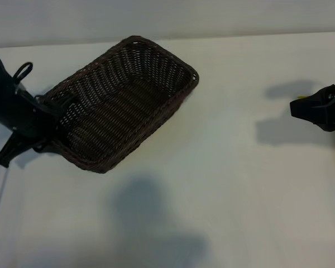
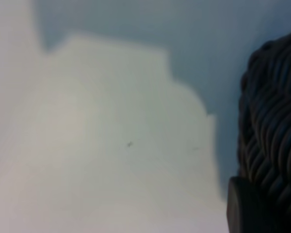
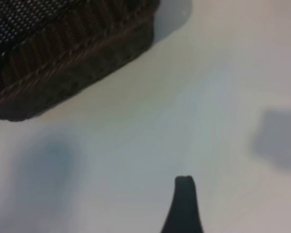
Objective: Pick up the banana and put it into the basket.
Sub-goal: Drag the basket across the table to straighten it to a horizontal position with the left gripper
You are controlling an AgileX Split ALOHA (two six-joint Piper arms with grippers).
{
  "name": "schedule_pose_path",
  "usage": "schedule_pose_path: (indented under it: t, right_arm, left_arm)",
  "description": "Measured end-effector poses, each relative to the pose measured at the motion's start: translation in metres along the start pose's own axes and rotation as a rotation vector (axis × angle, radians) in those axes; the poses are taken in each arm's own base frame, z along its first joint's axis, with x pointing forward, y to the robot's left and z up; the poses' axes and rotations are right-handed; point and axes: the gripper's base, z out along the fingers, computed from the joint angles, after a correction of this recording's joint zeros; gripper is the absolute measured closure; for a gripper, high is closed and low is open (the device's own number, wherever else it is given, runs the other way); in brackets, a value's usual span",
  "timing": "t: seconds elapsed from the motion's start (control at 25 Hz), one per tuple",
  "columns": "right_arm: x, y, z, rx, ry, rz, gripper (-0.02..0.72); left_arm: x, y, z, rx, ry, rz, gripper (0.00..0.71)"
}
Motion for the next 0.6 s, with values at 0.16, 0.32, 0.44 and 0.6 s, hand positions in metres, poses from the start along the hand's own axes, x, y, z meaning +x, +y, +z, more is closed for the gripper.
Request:
schedule_pose_path:
  t: [0.16,0.32,0.44,0.6]
  right_arm:
    - [0.0,0.0,0.0,0.0,0.0,0.0,0.111]
    - [0.0,0.0,0.0,0.0,0.0,0.001,0.111]
    - [0.0,0.0,0.0,0.0,0.0,0.001,0.111]
    - [0.0,0.0,0.0,0.0,0.0,0.001,0.111]
  left_arm:
    - [-0.005,-0.011,-0.016,-0.001,0.011,0.112,0.543]
    - [-0.013,-0.025,-0.038,0.003,0.006,0.283,0.546]
    - [-0.018,-0.037,-0.056,0.021,-0.008,0.408,0.546]
    - [-0.025,-0.05,-0.071,0.034,-0.004,0.553,0.546]
